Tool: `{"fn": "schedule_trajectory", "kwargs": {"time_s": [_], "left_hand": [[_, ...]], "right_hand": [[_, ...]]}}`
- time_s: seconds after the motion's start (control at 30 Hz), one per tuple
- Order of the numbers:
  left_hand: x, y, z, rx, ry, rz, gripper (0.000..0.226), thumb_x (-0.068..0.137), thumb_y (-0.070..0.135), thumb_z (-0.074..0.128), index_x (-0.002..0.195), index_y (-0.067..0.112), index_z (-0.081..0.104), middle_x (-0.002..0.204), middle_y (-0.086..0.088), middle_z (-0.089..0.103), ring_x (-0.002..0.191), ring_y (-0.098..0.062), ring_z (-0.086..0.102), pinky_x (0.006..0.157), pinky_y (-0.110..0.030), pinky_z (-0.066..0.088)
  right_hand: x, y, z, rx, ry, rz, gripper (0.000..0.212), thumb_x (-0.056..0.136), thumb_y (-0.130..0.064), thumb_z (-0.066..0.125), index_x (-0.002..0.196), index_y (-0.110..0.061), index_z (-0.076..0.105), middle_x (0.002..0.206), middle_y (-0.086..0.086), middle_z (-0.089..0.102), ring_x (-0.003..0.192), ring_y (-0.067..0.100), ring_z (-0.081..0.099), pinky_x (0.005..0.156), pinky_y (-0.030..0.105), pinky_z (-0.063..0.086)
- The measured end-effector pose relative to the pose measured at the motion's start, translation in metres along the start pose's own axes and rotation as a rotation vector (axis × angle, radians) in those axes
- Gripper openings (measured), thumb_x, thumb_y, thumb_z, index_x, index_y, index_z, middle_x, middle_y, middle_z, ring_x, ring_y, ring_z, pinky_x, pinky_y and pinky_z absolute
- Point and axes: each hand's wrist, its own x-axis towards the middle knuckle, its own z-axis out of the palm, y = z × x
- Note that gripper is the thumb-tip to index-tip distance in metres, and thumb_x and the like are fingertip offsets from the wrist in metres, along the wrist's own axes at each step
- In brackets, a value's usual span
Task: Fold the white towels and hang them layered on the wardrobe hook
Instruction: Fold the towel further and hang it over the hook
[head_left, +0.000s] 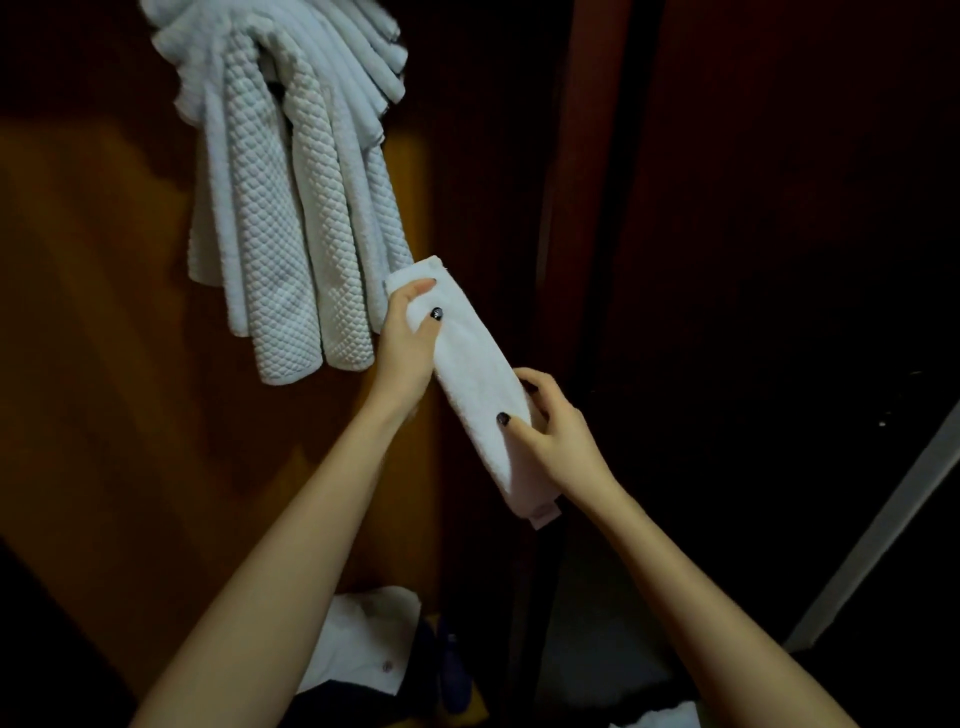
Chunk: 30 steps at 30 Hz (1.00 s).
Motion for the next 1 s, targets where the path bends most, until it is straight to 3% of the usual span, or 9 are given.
{"fn": "schedule_trajectory", "kwargs": {"time_s": [0.07, 0.13, 0.3, 0.4, 0.5, 0.57, 0.7, 0.8, 1.0], "left_hand": [[0.003, -0.001, -0.010, -0.056, 0.061, -0.024, 0.028, 0.099, 0.008, 0.050, 0.121, 0.025, 0.053, 0.128, -0.002, 0.056, 0.107, -0.010, 0.056, 0.081, -0.017, 0.050], [0.007, 0.000, -0.019, -0.074, 0.097, -0.037, 0.028, 0.098, 0.007, 0.050, 0.122, 0.022, 0.054, 0.130, -0.003, 0.056, 0.111, -0.011, 0.057, 0.086, -0.021, 0.051], [0.007, 0.012, -0.046, -0.056, 0.129, -0.046, 0.030, 0.098, 0.008, 0.051, 0.126, 0.018, 0.053, 0.135, -0.009, 0.055, 0.123, -0.023, 0.054, 0.102, -0.047, 0.048], [0.006, 0.018, -0.070, -0.057, 0.177, -0.023, 0.032, 0.098, 0.008, 0.050, 0.128, 0.021, 0.052, 0.133, -0.007, 0.057, 0.121, -0.022, 0.055, 0.099, -0.043, 0.050], [0.004, 0.020, -0.097, -0.065, 0.220, -0.023, 0.031, 0.098, 0.012, 0.050, 0.124, 0.030, 0.053, 0.125, 0.000, 0.058, 0.113, -0.017, 0.059, 0.081, -0.031, 0.057], [0.001, 0.023, -0.112, -0.109, 0.245, -0.006, 0.032, 0.098, 0.009, 0.049, 0.123, 0.029, 0.053, 0.119, 0.006, 0.058, 0.109, -0.012, 0.058, 0.071, -0.019, 0.054], [-0.005, 0.025, -0.137, -0.213, 0.271, -0.012, 0.036, 0.097, 0.004, 0.047, 0.126, 0.024, 0.051, 0.126, -0.001, 0.058, 0.120, -0.020, 0.056, 0.092, -0.032, 0.053], [-0.007, 0.029, -0.151, -0.308, 0.276, -0.023, 0.041, 0.097, -0.001, 0.047, 0.135, 0.013, 0.050, 0.126, -0.006, 0.060, 0.110, -0.015, 0.062, 0.078, -0.023, 0.054], [-0.012, 0.038, -0.159, -0.408, 0.275, -0.037, 0.044, 0.096, -0.001, 0.049, 0.138, 0.010, 0.050, 0.120, -0.004, 0.065, 0.104, -0.013, 0.066, 0.075, -0.021, 0.054]], "right_hand": [[-0.005, 0.001, 0.006, -0.015, 0.005, -0.049, 0.048, 0.092, -0.023, 0.064, 0.137, -0.030, 0.046, 0.121, -0.032, 0.053, 0.110, -0.023, 0.046, 0.087, 0.002, 0.038], [-0.007, 0.001, 0.015, -0.007, -0.004, -0.050, 0.044, 0.091, -0.022, 0.067, 0.131, -0.029, 0.052, 0.127, -0.023, 0.055, 0.114, -0.018, 0.047, 0.092, 0.006, 0.037], [0.001, -0.011, 0.032, 0.025, -0.077, 0.036, 0.027, 0.084, -0.024, 0.077, 0.098, -0.021, 0.054, 0.096, -0.007, 0.059, 0.087, 0.007, 0.054, 0.073, 0.026, 0.041], [0.005, -0.022, 0.041, 0.012, -0.117, -0.005, 0.029, 0.084, -0.023, 0.075, 0.077, -0.012, 0.049, 0.069, -0.001, 0.044, 0.063, 0.008, 0.038, 0.058, 0.031, 0.029], [0.008, -0.035, 0.047, 0.058, -0.109, -0.061, 0.029, 0.089, -0.019, 0.068, 0.072, -0.005, 0.050, 0.065, -0.002, 0.045, 0.061, 0.008, 0.040, 0.056, 0.030, 0.029], [0.008, -0.045, 0.052, 0.078, -0.086, -0.110, 0.031, 0.091, -0.017, 0.063, 0.066, -0.012, 0.047, 0.061, -0.010, 0.042, 0.056, 0.003, 0.037, 0.053, 0.024, 0.028], [0.006, -0.060, 0.069, 0.184, -0.068, -0.119, 0.024, 0.093, -0.018, 0.061, 0.075, -0.007, 0.050, 0.068, -0.001, 0.049, 0.062, 0.012, 0.049, 0.055, 0.034, 0.041], [0.005, -0.065, 0.077, 0.293, -0.059, -0.096, 0.012, 0.091, -0.017, 0.069, 0.088, -0.013, 0.057, 0.086, -0.003, 0.061, 0.074, 0.002, 0.056, 0.063, 0.016, 0.045], [0.005, -0.064, 0.087, 0.468, -0.359, 0.162, 0.029, 0.082, -0.040, 0.071, 0.073, -0.014, 0.062, 0.072, 0.008, 0.060, 0.062, 0.020, 0.055, 0.054, 0.027, 0.037]]}}
